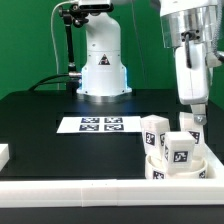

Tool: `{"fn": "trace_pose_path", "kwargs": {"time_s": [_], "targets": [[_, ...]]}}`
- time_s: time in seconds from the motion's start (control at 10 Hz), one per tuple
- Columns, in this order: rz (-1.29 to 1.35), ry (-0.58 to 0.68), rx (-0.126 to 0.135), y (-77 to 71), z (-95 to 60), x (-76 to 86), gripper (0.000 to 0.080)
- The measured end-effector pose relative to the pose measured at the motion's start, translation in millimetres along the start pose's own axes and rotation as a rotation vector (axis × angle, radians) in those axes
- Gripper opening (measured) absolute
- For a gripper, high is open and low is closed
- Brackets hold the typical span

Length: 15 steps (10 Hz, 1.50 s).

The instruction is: Assemble stool

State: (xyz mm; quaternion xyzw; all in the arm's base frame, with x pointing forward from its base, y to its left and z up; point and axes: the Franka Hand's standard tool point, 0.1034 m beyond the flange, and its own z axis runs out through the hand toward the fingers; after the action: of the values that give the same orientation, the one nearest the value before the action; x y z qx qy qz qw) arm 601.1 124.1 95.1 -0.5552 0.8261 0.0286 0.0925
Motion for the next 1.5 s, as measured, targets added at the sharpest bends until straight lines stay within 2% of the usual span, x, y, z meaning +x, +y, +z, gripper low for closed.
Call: {"fn": "trace_pose_path", "kwargs": {"time_s": [0.1,0.2,0.3,0.4,0.5,0.6,1.0,1.1,1.3,1.4,1.5], "targets": [[-0.004,0.000,0.000,0.4,0.2,-0.4,0.0340],[-0.014,0.000,0.000,0.3,0.2,-0.4,0.0560],[-0.051,0.001,-0.017,1.3,-1.5,-1.0,0.0626],[-0.071,-0.002,-0.040,3.4,-5.3,-4.2,0.0626],[-0.072,-0.007,-0.036,5.8,-9.5,-8.6,0.0645],[-0.090,-0.019,-0.016,3.9,-12.8,-10.2,0.0645],[-0.354,-0.017,-0.021,4.6,-10.9,-8.3,0.0648],[-0.504,-0.014,-0.052,5.2,-12.3,-5.4,0.0648],[-0.759,-0.001,-0.079,2.5,-17.1,-5.7,0.0648],[-0.854,0.003,-0.092,1.6,-19.7,-7.2,0.0648],[-0.950,0.008,-0.088,-0.7,-21.9,-9.2,0.0648]]}}
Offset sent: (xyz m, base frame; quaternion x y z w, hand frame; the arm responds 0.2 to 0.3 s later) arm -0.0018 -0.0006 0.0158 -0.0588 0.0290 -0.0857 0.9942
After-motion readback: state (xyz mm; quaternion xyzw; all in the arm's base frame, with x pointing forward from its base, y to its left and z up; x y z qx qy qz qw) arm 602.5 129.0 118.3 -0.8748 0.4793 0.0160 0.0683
